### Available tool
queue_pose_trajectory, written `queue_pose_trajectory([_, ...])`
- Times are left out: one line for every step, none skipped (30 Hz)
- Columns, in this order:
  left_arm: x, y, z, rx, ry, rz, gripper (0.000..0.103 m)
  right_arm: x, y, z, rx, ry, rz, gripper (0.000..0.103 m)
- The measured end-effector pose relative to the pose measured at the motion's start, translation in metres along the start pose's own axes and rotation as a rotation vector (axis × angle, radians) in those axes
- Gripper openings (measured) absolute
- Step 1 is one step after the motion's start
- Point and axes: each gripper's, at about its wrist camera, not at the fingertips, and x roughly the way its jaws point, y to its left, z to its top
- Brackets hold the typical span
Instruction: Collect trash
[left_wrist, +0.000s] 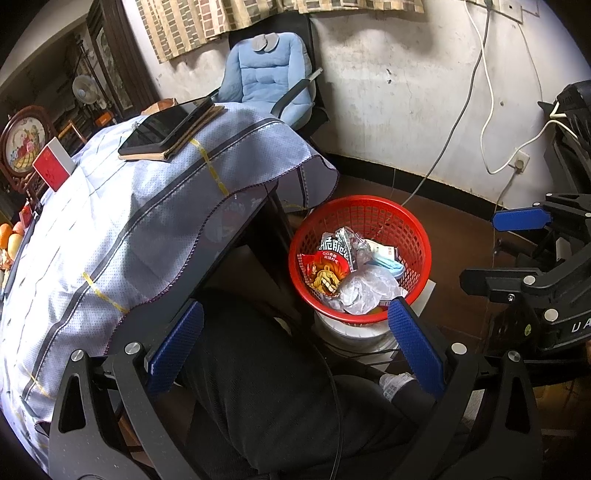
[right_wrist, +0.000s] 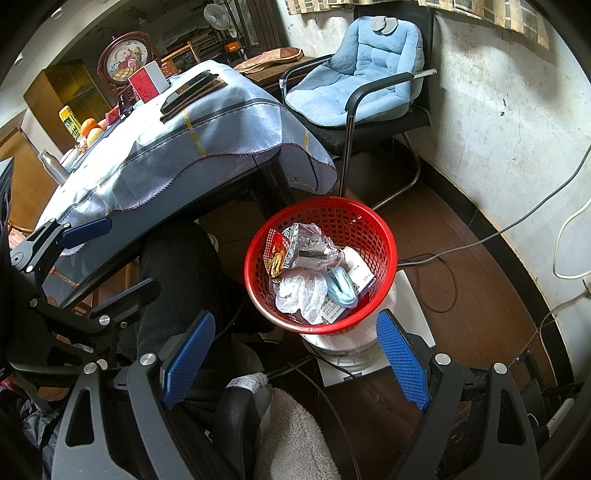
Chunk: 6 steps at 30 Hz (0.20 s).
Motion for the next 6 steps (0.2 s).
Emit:
queue_pose_trajectory([-0.0002,-0.0003,0.0000,-0.001,0.001,0.000,0.096,0.0000,0.0002,-0.0004,0.001,0.000,0.000,0.087])
queue_pose_trajectory([0.0005,-0.0001,-0.0001,-0.003,0.003,0.001,0.096,0.0000,0.0000,-0.0009,0.003,0.000,0.000,0.087])
queue_pose_trajectory([0.0008,0.0010,-0.0008,-0.004,0.005,0.000,0.096,0.0000,0.0000,-0.0009,0.004,0.000,-0.001,0.087])
queue_pose_trajectory([0.0009,0.0017,-0.0011,-0.006,0.006,-0.001,0.096,0.0000,0.0000,-0.0010,0.005,0.000,-0.001,0.087])
queue_pose_trajectory([0.0010,0.0024,-0.0011,-0.008,0.007,0.000,0.096,-0.0003,-0.0002,-0.0011,0.006,-0.001,-0.001,0.087])
queue_pose_trajectory([0.0010,0.0029,-0.0011,-0.010,0.007,0.000,0.096,-0.0006,-0.0002,-0.0013,0.007,-0.001,-0.001,0.087])
